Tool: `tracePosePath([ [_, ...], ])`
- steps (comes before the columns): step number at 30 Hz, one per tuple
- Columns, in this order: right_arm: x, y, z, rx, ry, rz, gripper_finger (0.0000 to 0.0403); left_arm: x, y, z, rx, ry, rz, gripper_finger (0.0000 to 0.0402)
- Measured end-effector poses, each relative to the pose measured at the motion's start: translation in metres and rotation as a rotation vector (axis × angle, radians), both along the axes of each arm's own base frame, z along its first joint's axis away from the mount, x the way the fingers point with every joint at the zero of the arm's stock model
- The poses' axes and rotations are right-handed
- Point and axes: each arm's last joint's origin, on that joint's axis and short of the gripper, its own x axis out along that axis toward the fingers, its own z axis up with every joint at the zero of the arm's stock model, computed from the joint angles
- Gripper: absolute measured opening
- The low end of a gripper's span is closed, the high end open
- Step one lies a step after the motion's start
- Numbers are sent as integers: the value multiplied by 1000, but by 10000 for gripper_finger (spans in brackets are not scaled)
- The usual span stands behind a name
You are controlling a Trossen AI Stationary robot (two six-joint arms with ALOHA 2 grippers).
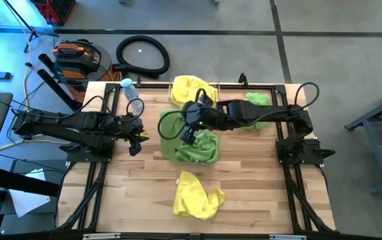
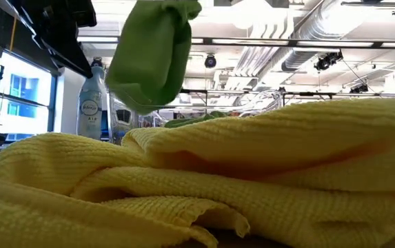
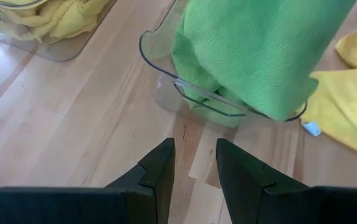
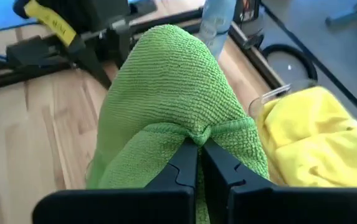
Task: Sort microfiber towel by color & place in baskets
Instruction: Put the green towel into the bottom transparent bin
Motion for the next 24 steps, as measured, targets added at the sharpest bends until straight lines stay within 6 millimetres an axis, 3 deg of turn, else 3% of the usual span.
tracePosePath([
  [7, 21, 3, -40, 86, 138, 28, 0, -1, 0, -1, 8, 12, -3, 106],
  [12, 15, 0, -61, 82, 308, -73, 0, -1, 0, -1, 7, 14, -3, 106],
  [18, 2, -4, -64, 37, 383, -227, 0, -1, 0, -1, 6, 14, -1, 106],
  [24, 24, 2, -58, 118, 221, -41, 0, -1, 0, -1, 6, 13, -1, 106],
])
